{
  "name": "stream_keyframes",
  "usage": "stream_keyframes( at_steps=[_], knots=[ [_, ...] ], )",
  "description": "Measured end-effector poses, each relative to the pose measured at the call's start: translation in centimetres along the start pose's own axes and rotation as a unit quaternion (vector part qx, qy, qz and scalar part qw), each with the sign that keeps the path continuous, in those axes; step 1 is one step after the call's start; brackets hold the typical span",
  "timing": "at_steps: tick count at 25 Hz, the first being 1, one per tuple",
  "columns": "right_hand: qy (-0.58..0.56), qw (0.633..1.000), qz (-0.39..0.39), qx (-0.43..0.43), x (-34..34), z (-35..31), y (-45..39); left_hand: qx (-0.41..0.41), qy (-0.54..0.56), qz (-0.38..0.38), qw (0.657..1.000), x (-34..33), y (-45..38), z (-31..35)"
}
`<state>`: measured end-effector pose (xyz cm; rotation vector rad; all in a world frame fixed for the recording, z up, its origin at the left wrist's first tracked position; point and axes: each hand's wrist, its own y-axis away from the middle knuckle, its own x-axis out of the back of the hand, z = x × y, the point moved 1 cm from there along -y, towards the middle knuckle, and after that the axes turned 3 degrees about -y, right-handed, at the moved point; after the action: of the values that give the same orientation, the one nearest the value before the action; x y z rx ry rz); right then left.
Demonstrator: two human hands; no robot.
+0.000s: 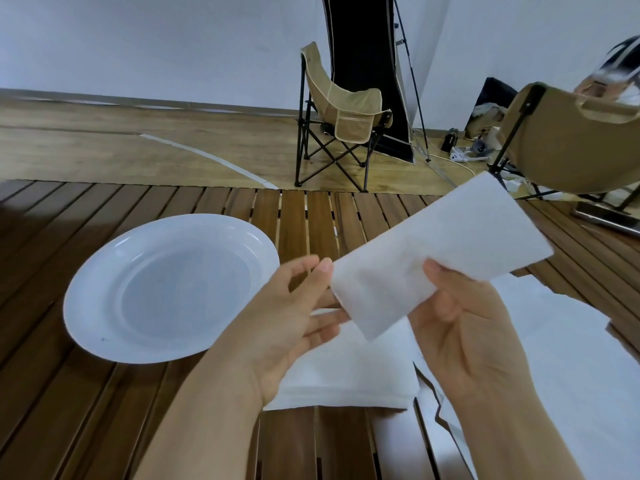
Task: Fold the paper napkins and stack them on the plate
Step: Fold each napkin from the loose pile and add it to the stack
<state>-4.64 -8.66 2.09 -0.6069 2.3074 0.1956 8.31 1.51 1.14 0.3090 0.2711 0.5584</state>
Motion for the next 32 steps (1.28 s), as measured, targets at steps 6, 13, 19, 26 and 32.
stream_keyframes(
  at_steps=[6, 13, 19, 26, 32],
  knots=[
    [0.1, 0.987, -0.11, -0.054, 2.3, 0.7, -1.1, -0.206, -0.13, 0.161, 0.956, 1.5, -0.8, 0.0],
    [0.239, 0.967, -0.065, -0.063, 4.5, -1.5, -2.0, -0.307, -0.284, 0.199, 0.886, 2.7, -0.5, 0.5],
    [0.309, 0.951, -0.003, 0.011, 4.1, -1.0, -1.4, -0.318, -0.283, 0.206, 0.881, 2.7, -0.7, 0.3],
    [0.353, 0.932, 0.032, 0.077, 4.1, -1.0, -1.4, -0.326, -0.291, 0.215, 0.873, 2.6, -0.6, 0.4],
    [0.344, 0.935, -0.003, 0.093, 3.5, -1.3, -1.2, -0.321, -0.317, 0.271, 0.85, 3.5, -1.1, -0.1]
  ],
)
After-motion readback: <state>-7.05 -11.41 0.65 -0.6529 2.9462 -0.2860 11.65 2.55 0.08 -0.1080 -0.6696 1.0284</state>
